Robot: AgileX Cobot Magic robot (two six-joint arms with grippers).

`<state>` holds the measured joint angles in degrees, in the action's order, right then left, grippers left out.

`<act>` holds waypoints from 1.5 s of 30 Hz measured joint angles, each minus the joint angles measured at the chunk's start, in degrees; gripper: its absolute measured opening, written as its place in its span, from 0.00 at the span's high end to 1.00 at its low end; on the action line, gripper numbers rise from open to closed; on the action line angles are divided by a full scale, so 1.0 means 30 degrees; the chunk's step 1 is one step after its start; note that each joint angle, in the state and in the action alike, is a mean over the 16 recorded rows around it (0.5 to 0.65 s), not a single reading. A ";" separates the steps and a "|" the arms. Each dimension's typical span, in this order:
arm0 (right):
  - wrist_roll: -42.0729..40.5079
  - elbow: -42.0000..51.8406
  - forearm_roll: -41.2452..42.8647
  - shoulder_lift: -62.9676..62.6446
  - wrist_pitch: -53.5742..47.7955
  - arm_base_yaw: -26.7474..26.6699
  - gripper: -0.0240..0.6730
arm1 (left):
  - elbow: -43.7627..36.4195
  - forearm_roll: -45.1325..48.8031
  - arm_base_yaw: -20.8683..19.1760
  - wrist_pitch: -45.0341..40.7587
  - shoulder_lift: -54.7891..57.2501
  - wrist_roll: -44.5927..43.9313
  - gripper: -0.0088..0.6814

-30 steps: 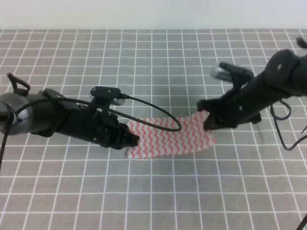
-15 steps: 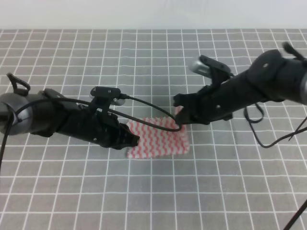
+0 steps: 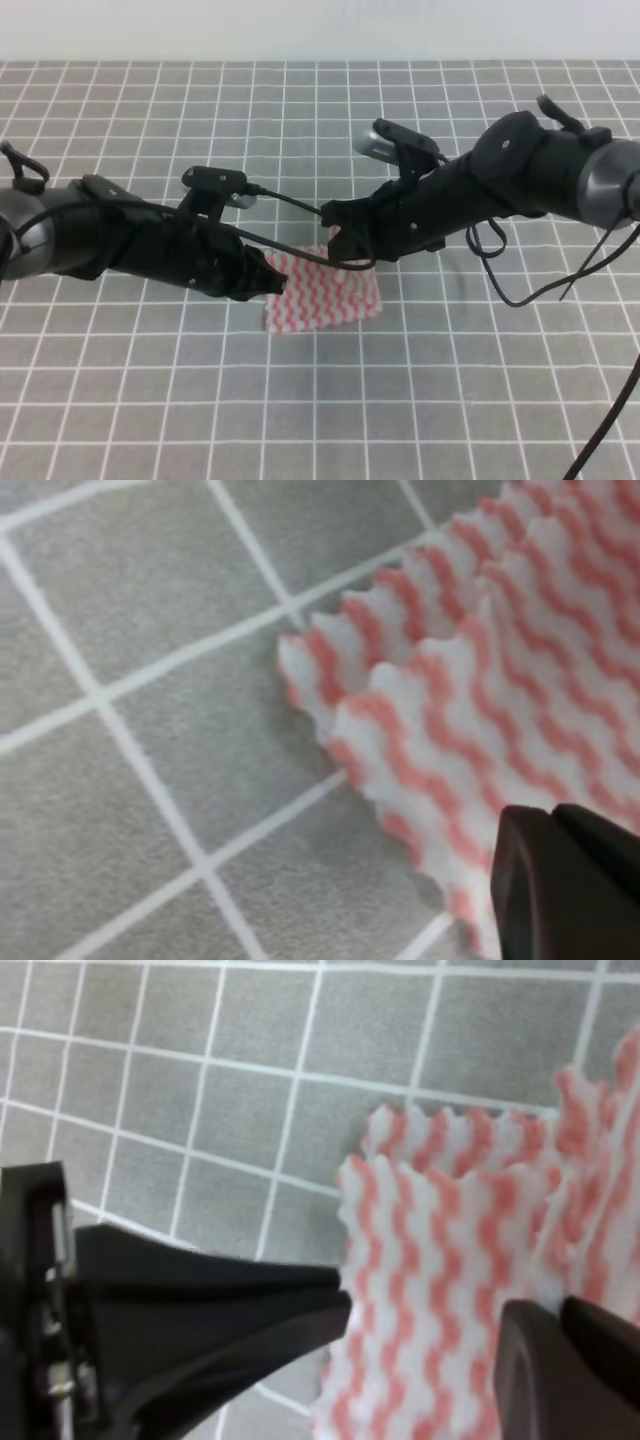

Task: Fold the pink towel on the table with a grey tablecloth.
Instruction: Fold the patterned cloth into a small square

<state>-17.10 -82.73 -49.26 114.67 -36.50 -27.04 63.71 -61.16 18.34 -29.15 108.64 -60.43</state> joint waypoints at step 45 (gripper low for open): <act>-0.1124 -0.1563 -0.1362 0.2364 -0.0892 -0.1473 0.98 | -0.0005 0.0022 -0.0769 0.1236 -0.0120 -0.0174 0.99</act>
<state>-20.47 -87.42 -53.35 121.77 -39.18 -31.46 63.70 -61.09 16.03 -25.44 108.28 -60.95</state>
